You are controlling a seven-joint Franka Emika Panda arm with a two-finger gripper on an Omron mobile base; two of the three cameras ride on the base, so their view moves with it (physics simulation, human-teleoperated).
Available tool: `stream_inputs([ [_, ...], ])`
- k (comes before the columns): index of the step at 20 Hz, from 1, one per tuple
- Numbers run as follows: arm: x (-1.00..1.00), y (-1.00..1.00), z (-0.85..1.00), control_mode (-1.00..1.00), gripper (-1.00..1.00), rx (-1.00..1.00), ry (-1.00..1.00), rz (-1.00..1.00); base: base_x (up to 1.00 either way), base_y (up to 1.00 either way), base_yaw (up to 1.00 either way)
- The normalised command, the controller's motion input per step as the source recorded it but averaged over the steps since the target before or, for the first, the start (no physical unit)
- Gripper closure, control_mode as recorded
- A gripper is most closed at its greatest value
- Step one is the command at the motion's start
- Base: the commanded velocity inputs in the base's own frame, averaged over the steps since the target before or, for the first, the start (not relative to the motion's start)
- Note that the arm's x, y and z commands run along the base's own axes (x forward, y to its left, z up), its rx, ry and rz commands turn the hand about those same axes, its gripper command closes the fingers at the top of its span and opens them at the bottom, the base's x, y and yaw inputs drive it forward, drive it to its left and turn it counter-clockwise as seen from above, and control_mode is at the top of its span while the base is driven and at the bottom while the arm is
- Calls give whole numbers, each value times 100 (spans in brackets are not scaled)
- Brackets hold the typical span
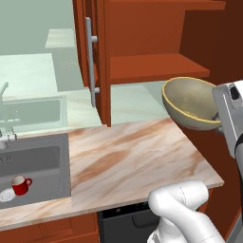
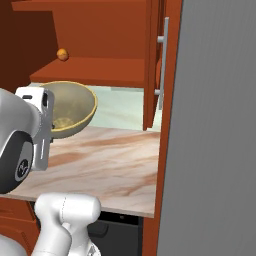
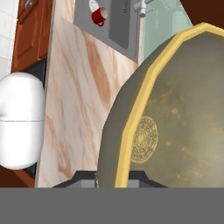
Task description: Pick the mug and place it in the sink. Pick the bowl and place it in the open cabinet and then close the cabinet.
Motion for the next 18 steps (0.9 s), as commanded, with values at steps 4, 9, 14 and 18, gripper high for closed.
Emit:
stream_inputs([
  [4, 0, 0, 5, -100, 100, -1, -1, 0, 0, 0, 0],
  [9, -3, 0, 25, -100, 100, -3, -6, 0, 0, 0, 0],
  [14, -29, 0, 39, -100, 100, -6, -17, 0, 0, 0, 0],
  [18, -8, 0, 28, -100, 100, -6, -11, 0, 0, 0, 0],
])
